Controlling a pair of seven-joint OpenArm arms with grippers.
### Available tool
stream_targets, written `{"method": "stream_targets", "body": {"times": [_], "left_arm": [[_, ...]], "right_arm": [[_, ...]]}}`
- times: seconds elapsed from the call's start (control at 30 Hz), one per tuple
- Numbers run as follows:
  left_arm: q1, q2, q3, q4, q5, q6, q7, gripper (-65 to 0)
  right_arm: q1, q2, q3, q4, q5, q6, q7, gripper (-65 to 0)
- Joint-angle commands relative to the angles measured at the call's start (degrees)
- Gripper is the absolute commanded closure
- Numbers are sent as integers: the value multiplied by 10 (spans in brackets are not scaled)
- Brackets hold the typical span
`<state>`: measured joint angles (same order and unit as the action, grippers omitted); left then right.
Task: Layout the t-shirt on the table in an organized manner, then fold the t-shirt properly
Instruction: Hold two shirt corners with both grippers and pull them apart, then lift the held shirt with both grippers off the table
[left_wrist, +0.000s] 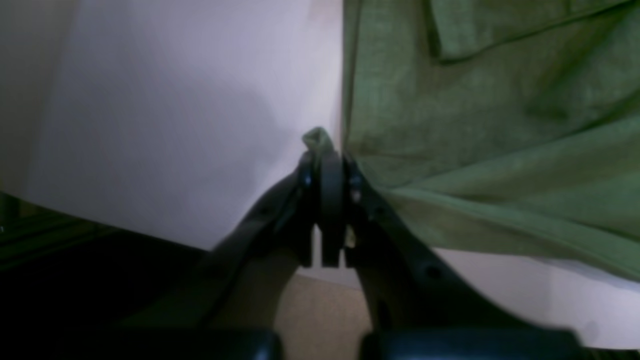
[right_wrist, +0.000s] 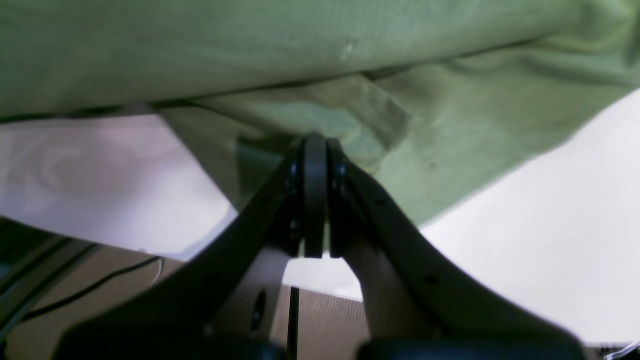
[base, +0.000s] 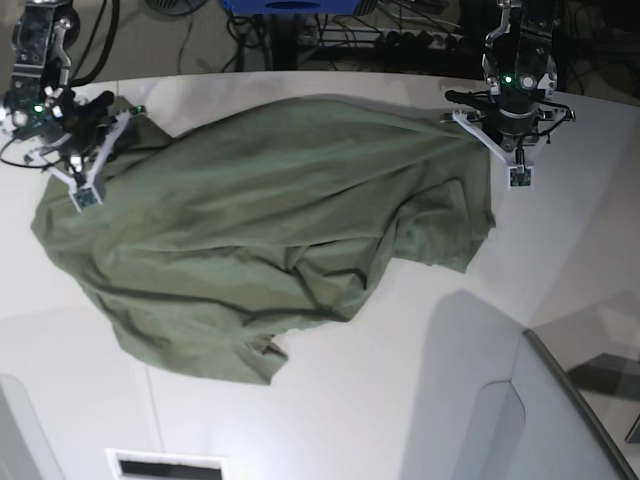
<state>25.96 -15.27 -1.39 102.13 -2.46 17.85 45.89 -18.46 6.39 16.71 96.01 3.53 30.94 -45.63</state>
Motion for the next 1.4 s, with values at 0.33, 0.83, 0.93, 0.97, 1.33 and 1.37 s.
{"method": "stream_targets", "body": {"times": [0.33,0.83,0.93,0.97,1.33,1.37], "left_arm": [[0,-4,-3,9,7,4,-7,0],[0,-12,-3,10,7,4,-7,0],[0,-13,-3,10,7,4,-7,0],[0,-15,-3,10,7,4,-7,0],[1,-15,-2,10,7,4,-7,0],[1,-15,-2,10,7,4,-7,0]], "right_arm": [[-58,8,27,44,-1,0,-34,-2],[-73,23,150,43,-1,91,-70,-5],[-73,27,148,41,-1,91,-73,-6],[-73,27,147,41,-1,91,-73,-8],[-64,9,174,79,0,91,-128,-368],[-40,2,188,76,0,91,-128,-368]]}}
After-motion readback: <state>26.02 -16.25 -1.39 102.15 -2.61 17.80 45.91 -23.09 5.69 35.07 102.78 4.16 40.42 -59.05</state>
